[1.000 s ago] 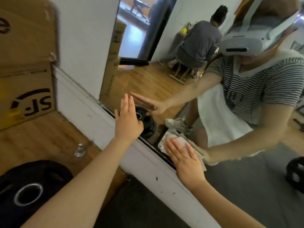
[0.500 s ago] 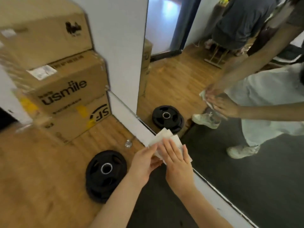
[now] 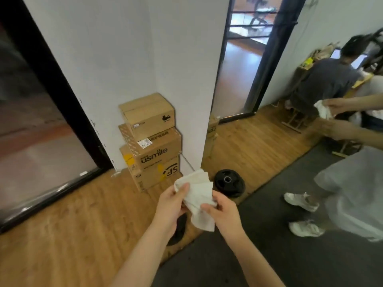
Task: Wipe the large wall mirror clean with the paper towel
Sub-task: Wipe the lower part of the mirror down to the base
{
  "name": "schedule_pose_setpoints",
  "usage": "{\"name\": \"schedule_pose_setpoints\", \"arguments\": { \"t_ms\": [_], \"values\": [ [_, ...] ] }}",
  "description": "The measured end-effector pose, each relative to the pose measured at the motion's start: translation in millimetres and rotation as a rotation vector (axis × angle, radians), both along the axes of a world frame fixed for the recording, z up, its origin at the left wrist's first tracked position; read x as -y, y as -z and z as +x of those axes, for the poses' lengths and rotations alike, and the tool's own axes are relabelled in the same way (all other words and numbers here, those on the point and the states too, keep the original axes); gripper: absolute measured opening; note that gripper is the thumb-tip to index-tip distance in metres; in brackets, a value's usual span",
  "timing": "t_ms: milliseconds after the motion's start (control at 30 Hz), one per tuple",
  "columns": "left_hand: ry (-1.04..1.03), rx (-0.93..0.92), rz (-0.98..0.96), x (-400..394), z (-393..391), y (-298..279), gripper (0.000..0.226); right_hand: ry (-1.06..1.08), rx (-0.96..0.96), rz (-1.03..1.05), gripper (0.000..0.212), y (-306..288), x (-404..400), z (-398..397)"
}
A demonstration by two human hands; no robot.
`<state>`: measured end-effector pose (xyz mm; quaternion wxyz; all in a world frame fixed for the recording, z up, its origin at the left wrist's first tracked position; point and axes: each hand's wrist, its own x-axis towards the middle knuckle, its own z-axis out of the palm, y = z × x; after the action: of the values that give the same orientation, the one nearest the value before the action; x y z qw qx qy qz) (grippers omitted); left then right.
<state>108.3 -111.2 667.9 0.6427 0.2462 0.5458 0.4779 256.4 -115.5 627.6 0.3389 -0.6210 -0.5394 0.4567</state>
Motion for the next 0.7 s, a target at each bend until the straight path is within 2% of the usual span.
{"name": "schedule_pose_setpoints", "arguments": {
  "t_ms": [67,100,133,200,267,333,400,500,567,700],
  "values": [
    [0.165,0.047,0.093,18.2,-2.0,-29.8,0.041,0.05,-0.108,0.015,0.016,-30.8,11.1,-1.6],
    [0.246,0.009,0.125,24.2,-2.0,-42.3,0.049,0.076,-0.175,0.024,0.013,-46.9,15.1,-2.3],
    [0.294,-0.06,0.15,29.9,-1.7,-51.5,0.049,0.094,-0.208,0.035,0.016,-59.3,21.0,-2.2],
    [0.275,-0.203,0.188,36.5,-0.1,-67.2,0.034,0.125,-0.224,0.105,0.024,-81.5,29.7,-1.3],
    [0.214,-0.278,0.233,40.1,0.9,-83.0,0.019,0.179,-0.14,0.224,0.035,-99.9,38.6,-0.2],
    [0.173,-0.356,0.296,43.6,-1.0,-96.5,0.011,0.237,0.048,0.39,0.053,-118.0,47.1,-0.8],
    [0.178,-0.408,0.359,48.3,-5.4,-107.9,0.006,0.162,0.18,0.506,0.056,-133.5,51.6,-1.8],
    [0.224,-0.46,0.403,52.7,-10.1,-121.3,0.005,-0.072,0.209,0.37,0.057,-152.6,55.3,-11.3],
    [0.257,-0.455,0.384,53.3,-11.0,-127.3,0.009,-0.109,0.169,0.326,0.049,-157.5,58.1,-16.1],
    [0.417,-0.41,0.313,52.5,-14.7,-135.5,0.008,-0.05,0.115,0.393,0.018,-161.8,62.2,-13.5]
  ]
}}
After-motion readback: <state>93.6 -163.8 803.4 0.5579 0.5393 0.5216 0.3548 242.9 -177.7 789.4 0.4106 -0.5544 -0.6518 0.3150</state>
